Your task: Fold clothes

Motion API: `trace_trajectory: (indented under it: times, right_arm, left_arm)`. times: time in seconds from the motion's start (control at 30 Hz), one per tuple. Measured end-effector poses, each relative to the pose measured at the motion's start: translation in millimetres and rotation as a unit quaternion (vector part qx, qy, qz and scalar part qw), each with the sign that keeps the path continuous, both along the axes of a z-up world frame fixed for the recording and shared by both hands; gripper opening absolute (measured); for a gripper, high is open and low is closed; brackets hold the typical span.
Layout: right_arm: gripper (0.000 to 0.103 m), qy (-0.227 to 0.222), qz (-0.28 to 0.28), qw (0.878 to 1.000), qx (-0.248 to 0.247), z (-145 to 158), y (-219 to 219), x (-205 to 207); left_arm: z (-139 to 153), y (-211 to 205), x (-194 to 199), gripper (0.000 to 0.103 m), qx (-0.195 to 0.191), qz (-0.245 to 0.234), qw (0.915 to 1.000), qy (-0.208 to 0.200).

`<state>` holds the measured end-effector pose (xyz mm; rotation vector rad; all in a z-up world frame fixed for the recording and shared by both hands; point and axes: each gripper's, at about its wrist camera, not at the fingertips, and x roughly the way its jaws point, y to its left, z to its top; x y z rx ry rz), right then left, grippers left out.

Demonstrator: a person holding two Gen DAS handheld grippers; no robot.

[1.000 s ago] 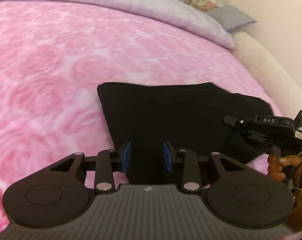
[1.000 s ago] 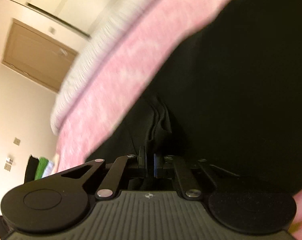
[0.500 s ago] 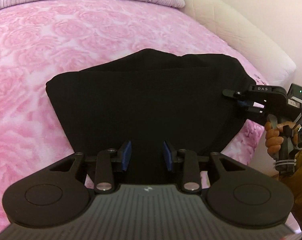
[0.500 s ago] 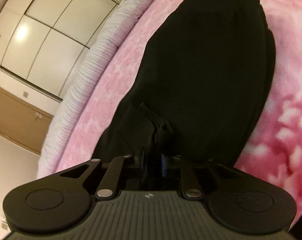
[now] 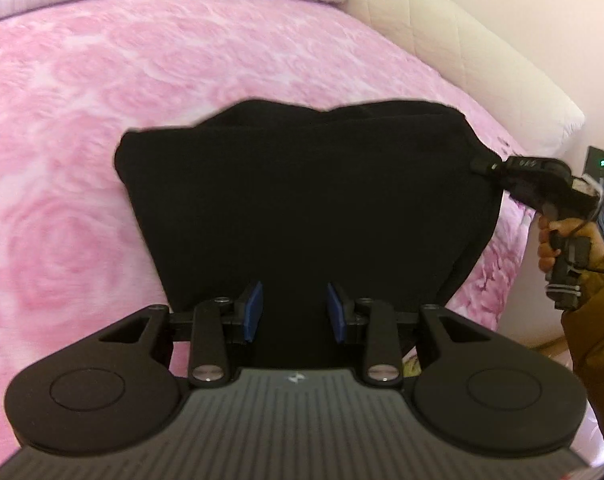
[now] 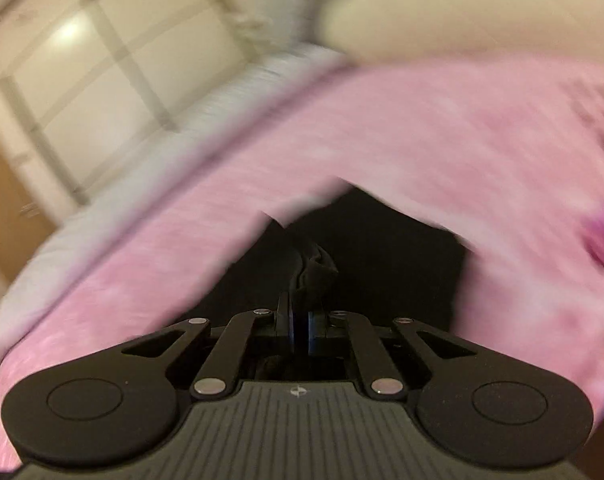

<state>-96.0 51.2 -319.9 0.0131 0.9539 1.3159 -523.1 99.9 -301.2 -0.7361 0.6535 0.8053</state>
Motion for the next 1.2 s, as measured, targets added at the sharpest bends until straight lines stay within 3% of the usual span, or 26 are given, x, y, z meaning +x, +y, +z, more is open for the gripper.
trace_trajectory:
  times: [0.1, 0.27, 0.37, 0.43, 0.5, 0.6, 0.67, 0.73, 0.8, 0.83, 1.0, 1.03, 1.1, 1.2]
  right_arm:
    - [0.006, 0.012, 0.002, 1.0, 0.024, -1.0, -8.0, -2.2]
    - [0.006, -0.065, 0.019, 0.992, 0.106, 33.9, -6.9, 2.6]
    - [0.006, -0.089, -0.004, 0.991, 0.101, 26.3, -1.0, 17.7]
    - [0.007, -0.042, -0.012, 0.998, 0.055, 4.1, 10.0, 32.1]
    - [0.003, -0.023, -0.019, 0.999, 0.042, -5.8, 7.8, 36.5]
    - [0.016, -0.019, -0.049, 0.997, 0.059, 4.7, -13.4, 42.7]
    - [0.031, -0.059, -0.075, 0.993, 0.071, 18.1, -19.2, 37.9]
    - [0.033, -0.097, -0.061, 0.991, 0.062, 21.2, -22.3, 26.3]
    - [0.035, -0.121, -0.052, 0.991, 0.009, 14.2, -15.0, 23.2]
    - [0.042, -0.131, -0.056, 0.99, -0.019, 10.2, -12.2, 22.3]
    - [0.042, -0.198, 0.003, 0.979, 0.038, 40.6, -46.8, -32.7]
    - [0.046, -0.218, 0.042, 0.974, 0.051, 45.5, -58.2, -56.3]
    - [0.048, -0.242, 0.129, 0.96, 0.061, 43.1, -73.6, -102.1]
    - [0.048, -0.268, 0.263, 0.925, 0.052, 31.1, -96.9, -175.0]
  left_arm:
    - [0.6, 1.8, 8.1, 0.03, 0.005, -0.005, 1.0, 0.006]
    - [0.2, 4.0, 11.6, 0.03, 0.009, 0.0, 0.9999, 0.007]
    - [-5.0, 2.1, 12.5, 0.03, 0.005, 0.0, 0.9999, 0.009]
    - [-6.3, 1.7, 12.8, 0.03, 0.006, 0.001, 0.9999, 0.009]
    - [-4.5, 1.8, 11.3, 0.03, 0.007, 0.005, 0.9999, 0.008]
    - [0.8, 0.3, 7.2, 0.029, 0.017, 0.014, 0.9996, 0.015]
    - [4.4, -2.7, 1.8, 0.029, 0.023, 0.013, 0.9996, 0.014]
    - [4.0, -5.2, -1.8, 0.029, 0.022, 0.007, 0.9995, 0.022]
    - [-0.1, -7.3, -5.8, 0.027, 0.021, 0.006, 0.9987, 0.046]
    - [-0.8, -9.5, -9.9, 0.025, 0.021, 0.009, 0.9984, 0.052]
    - [3.8, -26.4, -37.7, 0.025, 0.019, 0.028, 0.9979, 0.055]
    - [4.5, -30.3, -43.4, 0.025, 0.018, 0.032, 0.9977, 0.057]
    - [2.4, -39.0, -50.2, 0.026, 0.011, 0.029, 0.9979, 0.057]
    - [-2.8, -50.9, -54.2, 0.026, -0.002, 0.02, 0.9975, 0.068]
